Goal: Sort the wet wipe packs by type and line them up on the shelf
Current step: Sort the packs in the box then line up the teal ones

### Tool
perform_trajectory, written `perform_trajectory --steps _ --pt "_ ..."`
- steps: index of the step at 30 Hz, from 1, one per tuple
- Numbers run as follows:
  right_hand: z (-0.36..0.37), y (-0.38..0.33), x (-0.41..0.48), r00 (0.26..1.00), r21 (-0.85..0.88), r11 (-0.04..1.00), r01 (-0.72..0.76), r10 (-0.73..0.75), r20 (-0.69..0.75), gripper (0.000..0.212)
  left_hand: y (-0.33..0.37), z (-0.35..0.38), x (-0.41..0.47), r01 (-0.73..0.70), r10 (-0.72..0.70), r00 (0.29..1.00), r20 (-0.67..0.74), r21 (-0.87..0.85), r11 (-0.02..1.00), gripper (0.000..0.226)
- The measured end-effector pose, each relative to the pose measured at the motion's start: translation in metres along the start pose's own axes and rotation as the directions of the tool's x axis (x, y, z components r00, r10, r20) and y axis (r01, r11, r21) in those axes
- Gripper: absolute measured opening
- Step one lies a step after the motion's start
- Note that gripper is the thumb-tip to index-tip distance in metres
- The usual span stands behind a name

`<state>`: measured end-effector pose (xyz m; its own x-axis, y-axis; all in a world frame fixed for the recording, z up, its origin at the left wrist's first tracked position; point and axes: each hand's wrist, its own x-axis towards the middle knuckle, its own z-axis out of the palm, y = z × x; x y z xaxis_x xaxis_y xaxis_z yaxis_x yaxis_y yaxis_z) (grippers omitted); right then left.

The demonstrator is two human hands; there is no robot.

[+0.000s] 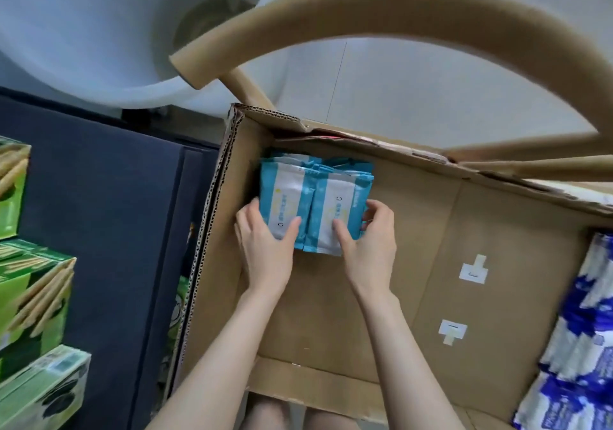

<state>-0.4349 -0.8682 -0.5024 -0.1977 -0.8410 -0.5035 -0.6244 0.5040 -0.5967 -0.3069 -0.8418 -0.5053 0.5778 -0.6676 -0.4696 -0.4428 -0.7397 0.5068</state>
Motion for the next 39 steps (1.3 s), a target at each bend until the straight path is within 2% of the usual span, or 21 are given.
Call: perform_trajectory --steps 6,9,12,15,21,25,29,33,39 --pt "0.011 0.008 0.002 0.997 0.143 0.987 -0.079 0.082 -0.015 0.031 -0.009 0.002 -0.005 -0.029 0.015 0.991 -0.134 -0.104 0.994 0.038" --pt "0.008 0.009 -0.002 0.995 0.248 0.964 -0.092 0.096 -0.005 0.019 -0.008 -0.007 -0.009 0.012 -0.034 0.994 -0.105 -0.208 0.978 0.024" --pt "-0.002 0.006 -0.017 0.997 0.319 0.946 -0.064 0.076 -0.026 0.016 -0.003 -0.022 -0.021 0.029 -0.053 0.997 -0.064 -0.33 0.944 0.026" --pt "-0.016 0.003 -0.044 0.998 0.384 0.921 -0.065 0.07 0.0 0.015 0.0 -0.044 -0.04 0.036 -0.065 0.997 -0.042 -0.483 0.875 0.021" --pt "-0.063 -0.022 -0.117 0.997 0.637 0.768 -0.068 0.079 0.011 0.007 0.009 -0.107 -0.099 0.064 -0.067 0.998 0.023 -0.696 0.715 0.013" --pt "-0.1 -0.039 -0.169 0.999 0.708 0.705 -0.047 0.028 0.038 0.008 0.01 -0.144 -0.147 0.1 -0.043 0.995 0.095 -0.759 0.643 0.021" --pt "-0.133 -0.048 -0.216 0.99 0.692 0.72 -0.052 -0.053 0.131 0.014 0.008 -0.175 -0.199 0.11 -0.009 0.992 0.128 -0.814 0.571 0.036" --pt "-0.162 -0.045 -0.257 0.966 0.635 0.772 0.021 -0.18 0.188 0.028 0.005 -0.197 -0.256 0.043 -0.046 0.999 0.025 -0.891 0.453 0.032" --pt "-0.201 -0.032 -0.317 0.882 0.65 0.754 0.095 -0.367 0.297 0.03 -0.01 -0.216 -0.356 -0.077 -0.136 0.983 -0.12 -0.955 0.286 0.021"
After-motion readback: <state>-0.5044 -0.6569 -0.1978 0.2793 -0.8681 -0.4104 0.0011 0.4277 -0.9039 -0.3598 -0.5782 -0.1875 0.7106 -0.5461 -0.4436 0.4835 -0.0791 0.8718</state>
